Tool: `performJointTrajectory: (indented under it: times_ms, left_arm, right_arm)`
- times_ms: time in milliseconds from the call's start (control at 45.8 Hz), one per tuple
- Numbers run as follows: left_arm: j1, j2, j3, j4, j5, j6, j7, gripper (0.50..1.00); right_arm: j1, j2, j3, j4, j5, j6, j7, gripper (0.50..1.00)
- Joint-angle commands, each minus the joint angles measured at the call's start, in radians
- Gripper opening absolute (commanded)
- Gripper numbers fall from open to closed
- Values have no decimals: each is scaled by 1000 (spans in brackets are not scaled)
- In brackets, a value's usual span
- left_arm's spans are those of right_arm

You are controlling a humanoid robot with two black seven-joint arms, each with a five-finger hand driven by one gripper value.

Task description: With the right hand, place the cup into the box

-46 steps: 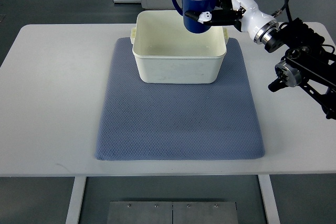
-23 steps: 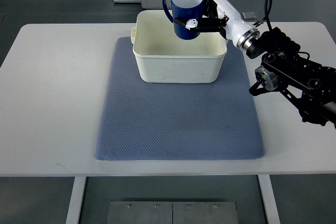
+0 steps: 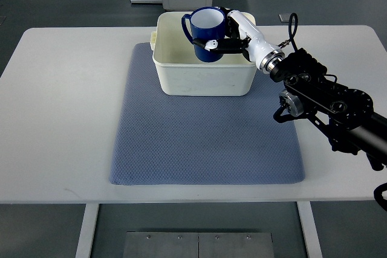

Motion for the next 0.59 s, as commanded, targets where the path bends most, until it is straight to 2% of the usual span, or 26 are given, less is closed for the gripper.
performJointTrajectory:
  times_ms: [0,131,153,175,197,219,568]
  left_arm:
    - [0,0,0,0,0,0,1,1000]
    - [0,0,0,0,0,0,1,1000]
    - [0,0,0,0,0,0,1,1000]
    - [0,0,0,0,0,0,-1,1000]
    - [0,0,0,0,-1,0,-1,1000]
    - [0,0,0,0,-1,0,1,1000]
    - [0,0,0,-1,-1,0,-1,1000]
  right_arm:
    - [-3,2,2,0,4,0,-2,500]
    - [-3,4,12,0,11,-2,0,500]
    - [-3,4,12,0,13,-2,0,562]
    - [-3,4,12,0,13,-2,0,697]
    - [-3,4,14,0,13,-3,0,864]
    - [-3,4,15,0,13,-5,1,986]
    - [-9,5,32,0,13,-11,15,993]
